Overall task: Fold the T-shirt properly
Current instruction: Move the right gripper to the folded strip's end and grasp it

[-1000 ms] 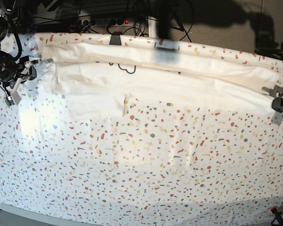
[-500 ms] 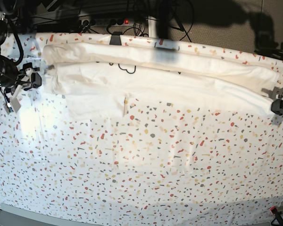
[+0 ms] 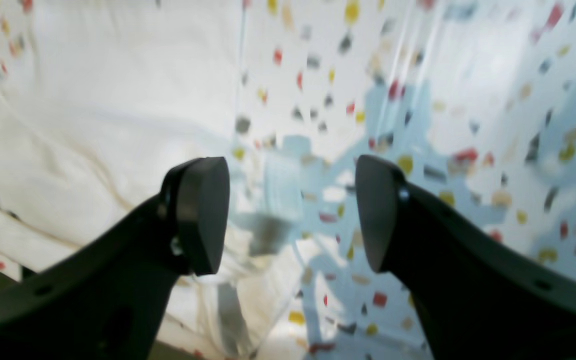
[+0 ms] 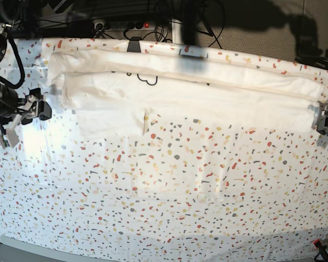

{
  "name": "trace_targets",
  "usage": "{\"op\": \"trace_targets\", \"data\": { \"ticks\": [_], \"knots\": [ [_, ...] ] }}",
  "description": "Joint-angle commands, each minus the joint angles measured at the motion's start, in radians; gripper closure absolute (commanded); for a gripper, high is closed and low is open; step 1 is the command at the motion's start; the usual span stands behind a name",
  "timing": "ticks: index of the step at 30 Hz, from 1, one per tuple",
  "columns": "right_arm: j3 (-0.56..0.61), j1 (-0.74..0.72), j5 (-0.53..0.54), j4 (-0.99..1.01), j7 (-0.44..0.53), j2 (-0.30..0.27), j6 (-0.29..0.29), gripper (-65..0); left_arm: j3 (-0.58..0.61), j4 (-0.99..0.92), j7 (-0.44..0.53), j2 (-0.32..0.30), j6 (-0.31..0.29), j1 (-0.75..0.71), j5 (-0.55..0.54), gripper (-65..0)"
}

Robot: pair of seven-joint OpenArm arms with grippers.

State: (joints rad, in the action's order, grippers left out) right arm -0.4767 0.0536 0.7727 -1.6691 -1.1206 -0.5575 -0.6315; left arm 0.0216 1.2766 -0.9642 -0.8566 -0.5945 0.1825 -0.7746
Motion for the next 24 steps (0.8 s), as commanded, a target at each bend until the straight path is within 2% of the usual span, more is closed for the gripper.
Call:
{"op": "trace_targets", "data": {
  "ticks": [1,3,5,10,14,16,18,20,24],
  "knots": [
    [-0.008,-0.032,0.029,-0.015,0.001,-0.021,0.003,-39.6,-0.010,0.012,0.008,-0.031,0.002,0.020,0.019,-26.7],
    [-0.008,-0.058,0.040,-0.015,0.001,-0.021,0.003,-39.6,-0.010,0.006,-0.034,-0.031,0.005,0.020,0.013,-26.7],
    [-0.007,-0.072,0.047,-0.015,0.002,-0.021,0.003,-39.6,-0.010,-0.010,-0.077,-0.031,0.004,0.019,-0.051,-26.7],
    [-0.007,-0.072,0.049,-0.015,0.001,-0.021,0.003,-39.6,-0.010,-0.109,-0.052,-0.031,0.003,0.021,-0.142,-26.7],
    [-0.007,-0.072,0.043,-0.015,0.002,-0.021,0.002,-39.6,-0.010,-0.201,-0.065,-0.031,-0.023,0.053,-0.258,-26.7],
    [-0.008,-0.072,0.043,-0.015,0.002,-0.021,0.002,-39.6,-0.010,-0.244,-0.113,-0.030,-0.026,0.092,-0.314,-26.7],
    [-0.007,-0.072,0.043,-0.015,0.001,-0.021,0.002,-39.6,-0.010,-0.282,-0.175,-0.030,0.003,0.125,-0.403,-26.7],
    [-0.008,-0.072,0.043,-0.015,0.002,-0.021,0.002,-39.6,-0.010,-0.299,-0.235,-0.031,0.004,0.146,-0.494,-26.7],
    [-0.007,-0.073,0.043,-0.015,0.002,-0.021,-0.001,-39.6,-0.010,-0.299,-0.232,-0.031,0.004,0.175,-0.536,-26.7]
  ]
}}
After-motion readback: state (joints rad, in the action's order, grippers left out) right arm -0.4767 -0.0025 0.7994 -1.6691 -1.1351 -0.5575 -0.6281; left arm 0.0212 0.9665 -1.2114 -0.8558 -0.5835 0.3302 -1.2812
